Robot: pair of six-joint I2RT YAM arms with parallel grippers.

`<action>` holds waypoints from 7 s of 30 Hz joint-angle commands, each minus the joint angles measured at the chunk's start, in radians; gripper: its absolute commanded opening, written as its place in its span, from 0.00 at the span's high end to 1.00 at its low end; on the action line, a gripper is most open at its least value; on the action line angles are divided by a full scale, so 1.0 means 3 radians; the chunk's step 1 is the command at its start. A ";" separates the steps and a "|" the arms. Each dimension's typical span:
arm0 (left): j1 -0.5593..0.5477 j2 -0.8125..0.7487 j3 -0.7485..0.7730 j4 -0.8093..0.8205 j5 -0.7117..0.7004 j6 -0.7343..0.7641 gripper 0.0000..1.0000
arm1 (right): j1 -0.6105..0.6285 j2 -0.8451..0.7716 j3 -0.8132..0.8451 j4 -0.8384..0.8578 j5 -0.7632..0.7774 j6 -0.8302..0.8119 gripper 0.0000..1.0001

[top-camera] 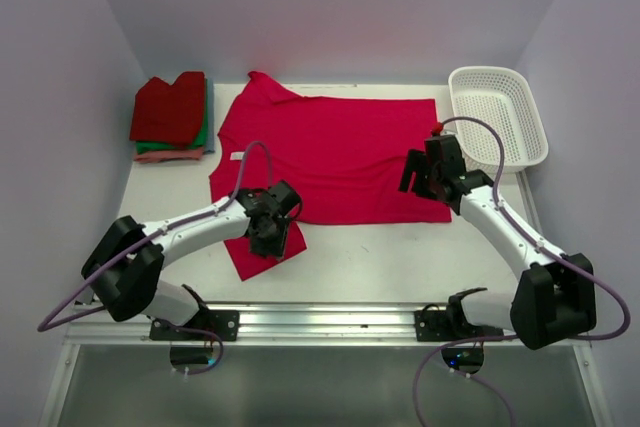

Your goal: Fold and stack the t-shirts

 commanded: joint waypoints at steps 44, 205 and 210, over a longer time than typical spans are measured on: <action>0.0039 -0.0256 -0.0495 -0.0244 -0.0315 -0.0298 0.09 | 0.0025 -0.0208 -0.0150 -0.0090 0.0120 0.0004 0.29; 0.1389 0.0766 0.1565 0.1059 -0.0525 0.1348 1.00 | -0.0783 0.1852 0.1486 -0.0248 0.1127 0.0643 1.00; 0.1440 0.0904 0.1703 0.1018 -0.0520 0.1368 1.00 | -0.0793 0.1939 0.1553 -0.0243 0.1101 0.0653 1.00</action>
